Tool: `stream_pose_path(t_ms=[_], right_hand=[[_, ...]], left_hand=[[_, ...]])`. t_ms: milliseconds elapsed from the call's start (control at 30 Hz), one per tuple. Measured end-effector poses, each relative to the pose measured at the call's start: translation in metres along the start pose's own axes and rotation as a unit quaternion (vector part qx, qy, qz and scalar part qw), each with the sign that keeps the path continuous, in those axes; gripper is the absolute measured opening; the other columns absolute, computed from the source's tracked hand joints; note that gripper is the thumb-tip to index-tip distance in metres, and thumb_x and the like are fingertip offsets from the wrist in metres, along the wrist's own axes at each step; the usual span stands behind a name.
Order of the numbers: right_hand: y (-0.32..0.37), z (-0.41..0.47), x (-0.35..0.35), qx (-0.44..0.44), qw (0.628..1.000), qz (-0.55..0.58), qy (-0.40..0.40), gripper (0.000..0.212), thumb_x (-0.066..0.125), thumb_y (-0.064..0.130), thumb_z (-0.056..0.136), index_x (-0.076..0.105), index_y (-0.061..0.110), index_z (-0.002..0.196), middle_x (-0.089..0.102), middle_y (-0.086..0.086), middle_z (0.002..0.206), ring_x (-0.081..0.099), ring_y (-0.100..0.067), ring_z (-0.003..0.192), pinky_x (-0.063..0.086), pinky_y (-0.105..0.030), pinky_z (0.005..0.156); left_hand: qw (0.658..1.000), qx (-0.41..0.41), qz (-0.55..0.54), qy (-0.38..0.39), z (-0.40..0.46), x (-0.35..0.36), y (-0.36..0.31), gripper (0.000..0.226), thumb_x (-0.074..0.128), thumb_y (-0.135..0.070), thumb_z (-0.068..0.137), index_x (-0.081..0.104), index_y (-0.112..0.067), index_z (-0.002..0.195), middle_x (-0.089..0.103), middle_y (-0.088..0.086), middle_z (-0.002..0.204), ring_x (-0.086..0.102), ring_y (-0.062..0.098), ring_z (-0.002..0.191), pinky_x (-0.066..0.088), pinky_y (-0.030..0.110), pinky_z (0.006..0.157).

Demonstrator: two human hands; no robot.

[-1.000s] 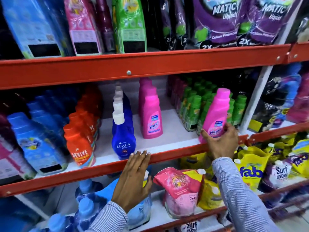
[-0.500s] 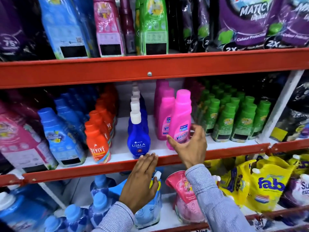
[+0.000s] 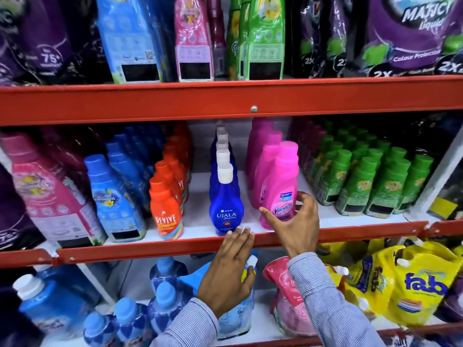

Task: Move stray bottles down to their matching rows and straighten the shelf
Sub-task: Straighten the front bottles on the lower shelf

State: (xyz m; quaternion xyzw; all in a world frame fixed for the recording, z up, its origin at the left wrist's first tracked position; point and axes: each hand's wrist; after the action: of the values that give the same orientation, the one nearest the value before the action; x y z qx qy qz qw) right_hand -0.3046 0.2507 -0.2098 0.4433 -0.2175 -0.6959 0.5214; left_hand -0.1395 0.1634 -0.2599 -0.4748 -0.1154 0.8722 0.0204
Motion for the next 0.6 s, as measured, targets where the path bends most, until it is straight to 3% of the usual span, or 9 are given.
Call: stream_pose_path(t_ms=[100,167,267,333,400,500,600], right_hand=[[0.005,-0.010,-0.004,-0.026,0.997,0.040,-0.063,0.081,0.089,0.046,0.060,0.051,0.007,0.121,0.056,-0.011,0.120,0.055,-0.028,0.113,0.049,-0.039,0.097],[0.013,-0.025,-0.009,-0.078,0.986,0.096,-0.109,0.056,0.083,0.029,0.072,0.057,0.006,0.115,0.059,-0.011,0.114,0.057,-0.027,0.105,0.051,-0.041,0.090],[0.033,-0.048,-0.007,-0.118,0.981,0.153,-0.024,0.030,0.066,0.016,0.083,0.064,0.011,0.112,0.066,-0.004,0.107,0.065,-0.016,0.094,0.052,-0.028,0.086],[0.039,-0.057,0.005,-0.070,0.977,0.185,0.084,0.038,0.059,0.016,0.084,0.062,0.016,0.122,0.069,0.002,0.112,0.067,-0.005,0.099,0.052,-0.019,0.089],[0.040,-0.059,0.017,-0.029,0.969,0.193,0.148,0.047,0.056,0.015,0.085,0.057,0.016,0.132,0.070,0.002,0.120,0.066,0.001,0.106,0.048,-0.008,0.089],[0.039,-0.057,0.023,-0.028,0.971,0.167,0.171,0.046,0.057,0.003,0.089,0.057,0.011,0.134,0.069,0.003,0.121,0.065,0.004,0.107,0.043,0.002,0.084],[0.040,-0.055,0.024,-0.021,0.969,0.173,0.175,0.045,0.056,-0.004,0.088,0.062,0.012,0.129,0.070,0.008,0.115,0.062,0.020,0.096,0.044,0.001,0.079]], left_hand=[[0.993,-0.025,-0.099,-0.064,-0.009,-0.006,0.005,0.060,0.058,-0.027,0.087,0.049,-0.013,0.145,0.049,-0.003,0.151,0.030,0.005,0.148,0.022,0.026,0.123],[0.975,-0.076,-0.157,-0.141,-0.013,-0.016,0.007,0.052,0.059,-0.025,0.086,0.059,-0.013,0.137,0.056,-0.006,0.144,0.045,0.004,0.140,0.036,0.023,0.117],[0.934,-0.182,-0.209,-0.226,-0.012,-0.034,0.006,0.054,0.059,-0.031,0.083,0.060,-0.014,0.135,0.059,-0.006,0.139,0.049,-0.001,0.133,0.033,0.009,0.112],[0.921,-0.233,-0.222,-0.221,-0.007,-0.040,0.007,0.065,0.057,-0.043,0.083,0.053,-0.015,0.141,0.054,-0.005,0.144,0.044,-0.005,0.136,0.030,0.007,0.112],[0.918,-0.256,-0.231,-0.195,-0.004,-0.042,0.009,0.074,0.052,-0.053,0.084,0.047,-0.013,0.146,0.053,0.000,0.149,0.046,0.005,0.137,0.032,0.013,0.114],[0.918,-0.266,-0.245,-0.166,0.001,-0.046,0.009,0.079,0.050,-0.056,0.083,0.045,-0.013,0.148,0.051,0.001,0.152,0.043,0.005,0.139,0.024,0.002,0.113],[0.921,-0.260,-0.247,-0.152,0.003,-0.048,0.011,0.079,0.049,-0.056,0.082,0.044,-0.014,0.149,0.049,-0.001,0.153,0.042,0.001,0.139,0.020,-0.002,0.111]])
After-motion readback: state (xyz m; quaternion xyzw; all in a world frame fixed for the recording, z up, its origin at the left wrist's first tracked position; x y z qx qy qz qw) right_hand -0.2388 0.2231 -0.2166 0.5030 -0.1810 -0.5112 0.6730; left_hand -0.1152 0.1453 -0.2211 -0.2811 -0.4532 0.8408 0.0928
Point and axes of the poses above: each hand's wrist, its own z-axis towards the middle knuckle, its own x-axis out of the palm, y = z × x
